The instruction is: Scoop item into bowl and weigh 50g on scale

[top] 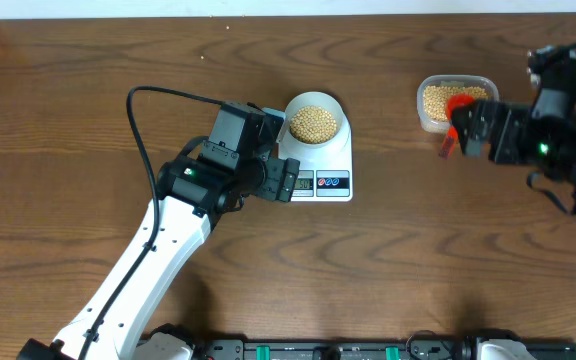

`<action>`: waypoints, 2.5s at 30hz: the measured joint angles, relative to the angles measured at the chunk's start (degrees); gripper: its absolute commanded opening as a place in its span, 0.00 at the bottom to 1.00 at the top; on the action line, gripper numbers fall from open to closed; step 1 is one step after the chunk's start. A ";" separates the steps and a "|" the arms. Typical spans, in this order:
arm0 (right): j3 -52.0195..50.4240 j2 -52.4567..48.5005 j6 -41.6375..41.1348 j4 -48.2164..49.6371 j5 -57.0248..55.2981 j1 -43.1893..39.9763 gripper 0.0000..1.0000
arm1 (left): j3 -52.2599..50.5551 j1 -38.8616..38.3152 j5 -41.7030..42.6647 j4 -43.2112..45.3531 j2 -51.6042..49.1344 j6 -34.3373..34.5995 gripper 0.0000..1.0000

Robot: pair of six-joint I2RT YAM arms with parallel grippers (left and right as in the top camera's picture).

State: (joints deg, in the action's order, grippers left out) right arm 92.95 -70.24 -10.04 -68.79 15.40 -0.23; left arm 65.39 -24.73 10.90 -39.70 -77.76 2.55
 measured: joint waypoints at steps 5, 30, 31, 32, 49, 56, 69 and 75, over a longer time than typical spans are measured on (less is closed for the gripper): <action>0.00 3.65 0.79 -5.81 -3.85 0.00 0.99 | 0.00 0.00 0.00 0.00 0.00 0.00 0.88; -49.42 34.75 7.32 50.45 -11.43 0.83 0.99 | -0.07 0.00 0.00 -0.11 0.00 0.00 0.88; -53.92 38.18 7.82 52.98 -11.43 0.83 0.99 | -0.07 0.00 0.02 -0.15 0.00 0.00 0.88; -55.95 39.69 8.00 53.81 -11.43 0.83 0.99 | -0.07 0.00 0.00 -0.13 0.00 0.00 0.88; -89.07 66.97 10.34 70.03 -11.76 1.73 0.99 | -0.07 0.00 0.00 -0.13 0.00 0.00 0.88; -92.37 68.96 10.36 69.92 -11.82 1.99 0.99 | -0.07 0.00 0.00 -0.13 0.00 0.00 0.88; -92.54 69.22 10.36 64.96 -11.85 2.51 0.99 | -0.07 0.00 0.00 -0.13 0.00 0.00 0.88; -92.54 69.22 10.36 64.98 -11.85 2.51 0.99 | -0.07 -0.02 0.00 -0.13 0.00 0.00 0.88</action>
State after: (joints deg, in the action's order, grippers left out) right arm 0.40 -1.02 0.32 -3.81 3.55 2.28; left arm 65.32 -24.75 10.90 -39.83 -77.76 2.55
